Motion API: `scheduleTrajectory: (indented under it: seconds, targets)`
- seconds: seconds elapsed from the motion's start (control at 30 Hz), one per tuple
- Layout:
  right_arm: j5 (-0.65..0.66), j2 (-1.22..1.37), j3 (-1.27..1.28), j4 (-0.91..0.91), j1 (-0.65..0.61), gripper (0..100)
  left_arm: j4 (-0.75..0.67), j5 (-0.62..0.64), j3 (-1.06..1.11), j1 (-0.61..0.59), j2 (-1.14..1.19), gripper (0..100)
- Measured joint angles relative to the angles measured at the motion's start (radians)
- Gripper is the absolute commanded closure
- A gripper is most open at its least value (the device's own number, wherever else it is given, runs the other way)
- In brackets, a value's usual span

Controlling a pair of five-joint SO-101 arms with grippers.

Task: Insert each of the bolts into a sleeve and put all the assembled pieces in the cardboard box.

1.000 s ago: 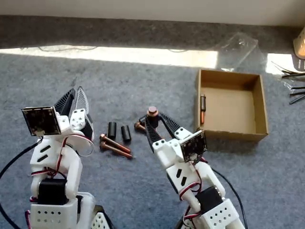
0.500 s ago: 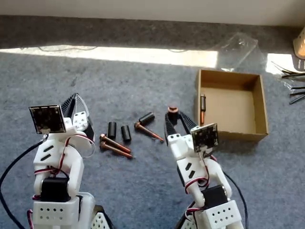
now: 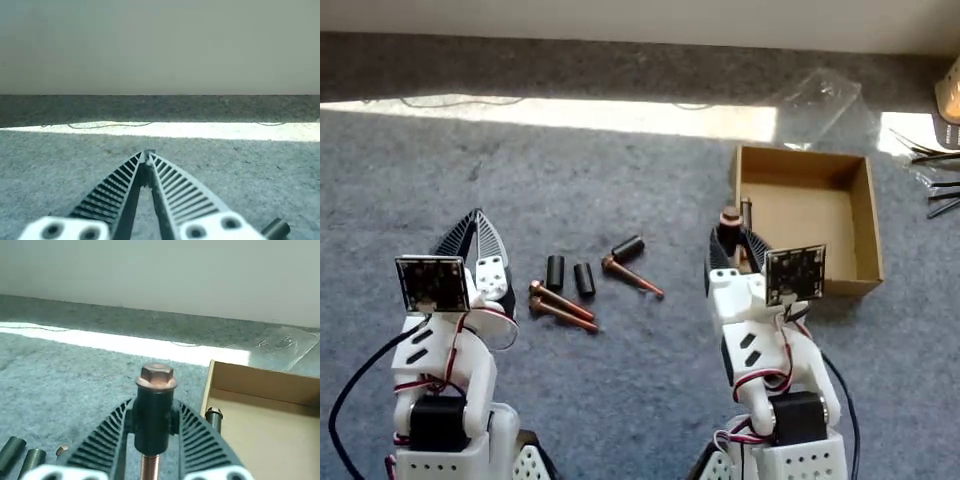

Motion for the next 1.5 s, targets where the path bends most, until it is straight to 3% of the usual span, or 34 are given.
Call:
scheduleTrajectory:
  seconds: [0.23,0.6,1.07,1.5]
  targets:
    - [0.095,0.176,-0.203,0.084,0.009,99.0,0.000,-0.002,0.015,0.000,-0.009,99]
    - [0.107,0.919,-0.603,0.084,0.198,99.0,0.000,-0.002,0.144,0.000,-0.008,99]
    - [0.107,1.708,-0.987,0.084,0.311,98.9,0.000,-0.002,0.181,0.000,-0.008,99]
    - [0.107,1.832,-1.046,0.084,0.307,97.9,0.000,-0.002,0.187,0.000,-0.008,99]
